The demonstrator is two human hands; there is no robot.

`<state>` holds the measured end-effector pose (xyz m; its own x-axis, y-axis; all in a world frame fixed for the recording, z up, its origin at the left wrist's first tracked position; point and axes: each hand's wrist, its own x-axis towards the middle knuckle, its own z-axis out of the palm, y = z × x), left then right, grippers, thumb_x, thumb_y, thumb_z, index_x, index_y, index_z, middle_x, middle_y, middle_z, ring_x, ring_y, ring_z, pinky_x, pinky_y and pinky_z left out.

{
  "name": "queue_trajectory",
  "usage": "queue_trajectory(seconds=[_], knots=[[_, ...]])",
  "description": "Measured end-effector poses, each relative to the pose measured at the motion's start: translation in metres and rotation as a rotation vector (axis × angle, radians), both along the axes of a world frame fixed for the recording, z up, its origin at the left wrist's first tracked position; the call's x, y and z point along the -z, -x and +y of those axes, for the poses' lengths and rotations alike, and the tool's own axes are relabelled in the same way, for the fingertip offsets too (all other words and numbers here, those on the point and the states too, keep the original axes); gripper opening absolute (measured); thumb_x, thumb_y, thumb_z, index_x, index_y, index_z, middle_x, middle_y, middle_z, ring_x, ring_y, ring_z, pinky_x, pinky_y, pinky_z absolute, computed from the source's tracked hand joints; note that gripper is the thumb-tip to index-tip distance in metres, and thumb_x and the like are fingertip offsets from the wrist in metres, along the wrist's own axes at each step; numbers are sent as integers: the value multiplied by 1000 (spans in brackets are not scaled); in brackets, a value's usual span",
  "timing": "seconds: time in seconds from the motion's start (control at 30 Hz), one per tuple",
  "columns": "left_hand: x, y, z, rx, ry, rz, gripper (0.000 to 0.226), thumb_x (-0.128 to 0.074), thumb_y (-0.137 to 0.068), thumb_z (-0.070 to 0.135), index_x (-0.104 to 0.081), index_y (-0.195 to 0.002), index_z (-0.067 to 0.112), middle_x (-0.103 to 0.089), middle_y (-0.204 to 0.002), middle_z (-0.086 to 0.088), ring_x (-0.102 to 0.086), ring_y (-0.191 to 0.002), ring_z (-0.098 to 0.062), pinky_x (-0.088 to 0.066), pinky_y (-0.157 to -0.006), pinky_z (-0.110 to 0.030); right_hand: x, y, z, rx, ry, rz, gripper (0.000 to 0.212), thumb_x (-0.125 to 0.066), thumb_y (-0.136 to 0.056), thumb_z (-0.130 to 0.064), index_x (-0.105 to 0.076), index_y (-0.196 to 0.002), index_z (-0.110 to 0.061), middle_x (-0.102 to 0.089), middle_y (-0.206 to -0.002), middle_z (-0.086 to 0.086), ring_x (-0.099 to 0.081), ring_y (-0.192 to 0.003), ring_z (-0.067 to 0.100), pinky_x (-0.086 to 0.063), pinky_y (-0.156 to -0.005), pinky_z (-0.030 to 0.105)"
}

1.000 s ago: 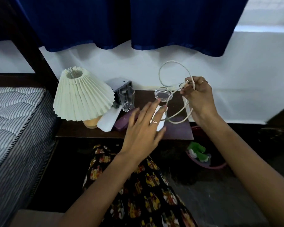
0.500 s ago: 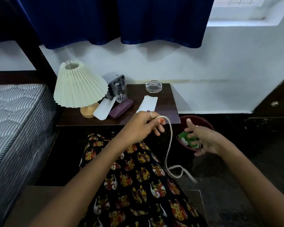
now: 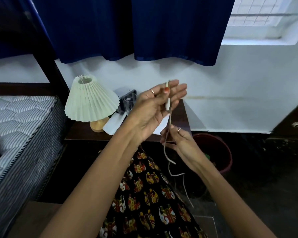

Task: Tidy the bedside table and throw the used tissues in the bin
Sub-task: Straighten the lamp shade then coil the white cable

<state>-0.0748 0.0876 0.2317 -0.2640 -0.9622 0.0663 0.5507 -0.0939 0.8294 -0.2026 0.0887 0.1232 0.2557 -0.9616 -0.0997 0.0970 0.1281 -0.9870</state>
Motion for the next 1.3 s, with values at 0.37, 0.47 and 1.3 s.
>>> queue_trajectory(seconds=[0.37, 0.47, 1.3], knots=[[-12, -36, -38, -297, 119, -325, 22, -56, -90, 0, -61, -110, 3, -69, -107, -11, -67, -103, -19, -51, -92, -28, -23, -2, 10, -42, 662, 778, 21, -47, -96, -9, -66, -103, -7, -44, -68, -18, -49, -64, -6, -33, -60, 5], [-3, -40, -39, -252, 126, -469, 21, -59, -87, -3, -62, -107, -2, -69, -104, -16, -68, -97, -18, -52, -89, -27, -53, 1, 6, -36, 831, 847, 26, -49, -91, -18, -69, -105, -8, -41, -70, -19, -41, -64, -4, -32, -65, 4], [-4, -26, -42, -48, -12, 154, 31, -36, -100, 19, -61, -90, 2, -51, -56, 1, -45, -48, -7, -42, -50, -17, -73, -19, -70, 149, 277, -51, 27, -51, -93, -29, -70, -81, -14, -54, -64, 14, -43, -52, 21, -36, -53, 31]])
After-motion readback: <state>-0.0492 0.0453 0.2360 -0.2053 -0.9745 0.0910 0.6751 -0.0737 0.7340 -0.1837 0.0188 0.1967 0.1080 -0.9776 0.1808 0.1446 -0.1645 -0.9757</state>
